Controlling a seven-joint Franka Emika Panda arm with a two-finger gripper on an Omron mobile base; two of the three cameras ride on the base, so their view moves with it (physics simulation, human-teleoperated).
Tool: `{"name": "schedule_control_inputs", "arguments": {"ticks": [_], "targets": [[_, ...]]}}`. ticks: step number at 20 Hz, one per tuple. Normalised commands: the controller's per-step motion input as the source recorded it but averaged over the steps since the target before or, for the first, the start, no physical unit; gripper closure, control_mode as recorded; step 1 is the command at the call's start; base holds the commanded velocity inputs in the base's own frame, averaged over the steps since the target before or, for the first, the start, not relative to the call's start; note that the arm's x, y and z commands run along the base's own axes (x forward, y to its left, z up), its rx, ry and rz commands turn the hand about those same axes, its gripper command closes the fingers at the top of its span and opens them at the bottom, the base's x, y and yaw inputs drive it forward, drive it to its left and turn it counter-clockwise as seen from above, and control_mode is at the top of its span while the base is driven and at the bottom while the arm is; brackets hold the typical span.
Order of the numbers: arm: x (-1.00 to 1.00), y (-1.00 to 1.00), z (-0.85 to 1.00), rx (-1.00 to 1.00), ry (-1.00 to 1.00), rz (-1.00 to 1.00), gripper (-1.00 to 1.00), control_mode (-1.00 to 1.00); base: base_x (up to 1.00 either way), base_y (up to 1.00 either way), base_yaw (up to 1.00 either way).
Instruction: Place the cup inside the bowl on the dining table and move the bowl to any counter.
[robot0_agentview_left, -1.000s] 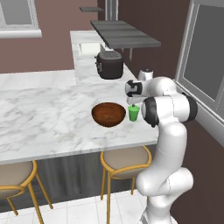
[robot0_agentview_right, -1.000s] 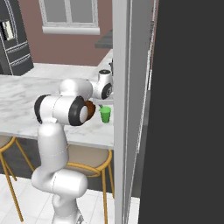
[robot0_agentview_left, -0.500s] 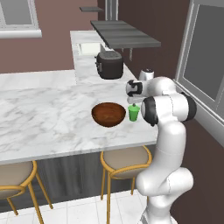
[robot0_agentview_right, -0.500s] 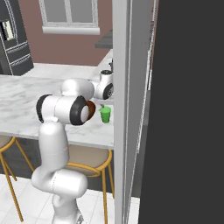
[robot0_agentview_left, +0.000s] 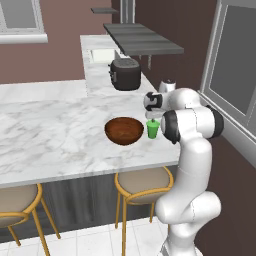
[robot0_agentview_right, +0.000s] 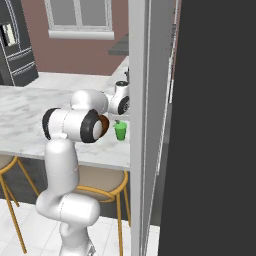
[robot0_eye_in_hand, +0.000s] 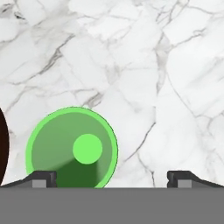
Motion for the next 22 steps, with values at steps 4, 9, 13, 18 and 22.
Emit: {"name": "schedule_control_inputs", "arguments": {"ticks": [4, 9, 13, 18, 22], "targets": [[0.0, 0.0, -0.17, 0.01, 0.0, -0.01, -1.0, -1.0, 0.0, 0.0, 0.0], [0.05, -0.01, -0.12, 0.01, 0.0, -0.01, -1.0, -1.0, 0.0, 0.0, 0.0], [0.16, 0.0, -0.09, 0.0, 0.0, -0.02, -1.0, -1.0, 0.0, 0.0, 0.0], [0.17, 0.0, -0.13, 0.0, 0.0, -0.02, -1.0, -1.0, 0.0, 0.0, 0.0], [0.2, 0.0, -0.1, 0.0, 0.0, -0.01, -1.0, -1.0, 0.0, 0.0, 0.0]]}}
